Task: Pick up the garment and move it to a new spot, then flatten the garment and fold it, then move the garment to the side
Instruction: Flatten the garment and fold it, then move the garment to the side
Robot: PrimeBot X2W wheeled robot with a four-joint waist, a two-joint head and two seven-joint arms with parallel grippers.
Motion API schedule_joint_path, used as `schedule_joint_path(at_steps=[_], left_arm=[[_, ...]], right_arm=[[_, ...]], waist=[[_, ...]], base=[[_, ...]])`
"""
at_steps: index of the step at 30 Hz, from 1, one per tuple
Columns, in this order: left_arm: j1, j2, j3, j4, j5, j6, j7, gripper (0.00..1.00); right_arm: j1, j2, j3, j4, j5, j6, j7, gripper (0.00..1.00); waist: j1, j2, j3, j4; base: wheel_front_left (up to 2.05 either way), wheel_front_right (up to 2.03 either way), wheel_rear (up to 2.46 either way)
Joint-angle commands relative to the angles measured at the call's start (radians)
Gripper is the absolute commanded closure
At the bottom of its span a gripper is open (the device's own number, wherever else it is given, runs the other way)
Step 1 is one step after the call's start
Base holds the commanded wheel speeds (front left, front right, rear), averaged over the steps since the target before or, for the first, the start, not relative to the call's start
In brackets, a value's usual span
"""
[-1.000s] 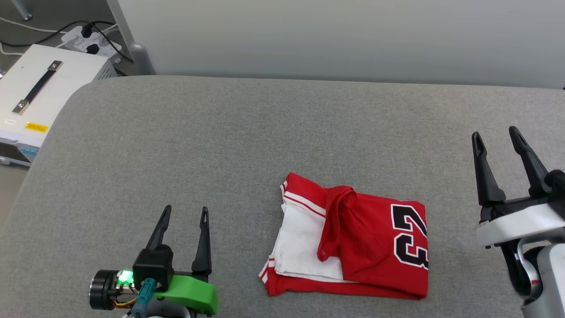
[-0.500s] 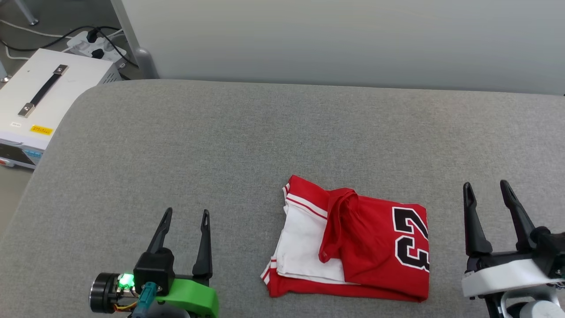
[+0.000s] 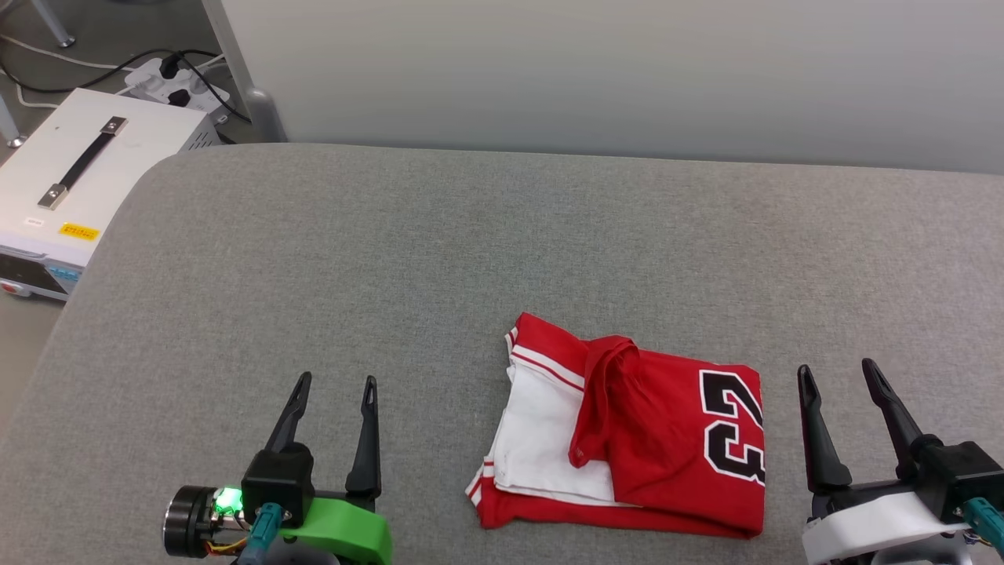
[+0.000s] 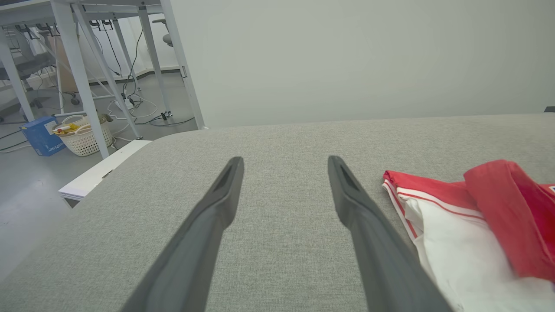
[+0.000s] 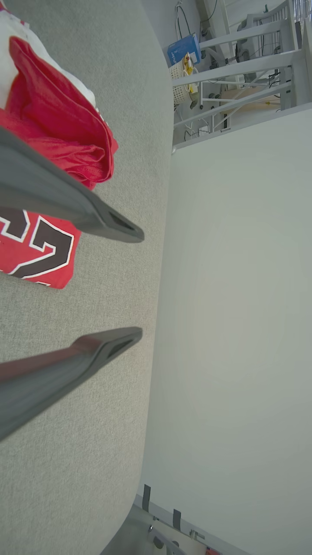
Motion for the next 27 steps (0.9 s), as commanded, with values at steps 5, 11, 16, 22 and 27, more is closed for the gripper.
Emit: schedule_joint_path(at_steps=[5, 11, 16, 22, 27], left_arm=[[0.013, 0.005, -0.001, 0.003, 0.001, -0.005, -0.006, 0.00], [0.013, 0.005, -0.001, 0.004, 0.001, -0.006, -0.006, 0.00], [0.012, 0.006, 0.002, 0.008, -0.002, -0.006, -0.006, 0.00], [0.008, 0.007, 0.008, 0.009, -0.003, -0.007, -0.006, 0.00], [0.002, 0.009, 0.011, 0.007, -0.003, -0.008, -0.006, 0.00]], right_arm=[[0.017, 0.005, 0.004, 0.011, -0.012, -0.001, -0.009, 0.00], [0.015, 0.006, 0.003, 0.015, -0.018, -0.001, -0.009, 0.00], [-0.005, -0.008, -0.006, 0.009, -0.021, -0.001, -0.009, 0.00], [-0.088, -0.067, -0.049, -0.024, -0.011, -0.001, -0.009, 0.00], [-0.187, -0.159, -0.088, -0.024, 0.035, -0.001, -0.008, 0.00]], waist=[[0.0000, 0.0000, -0.004, -0.001], [0.0000, 0.0000, -0.002, -0.001], [0.0000, 0.0000, 0.000, -0.005], [0.0000, 0.0000, 0.007, -0.012], [0.0000, 0.0000, 0.020, -0.015]], base=[[0.00, 0.00, 0.00], [0.00, 0.00, 0.00], [0.00, 0.00, 0.00], [0.00, 0.00, 0.00], [0.00, 0.00, 0.00]])
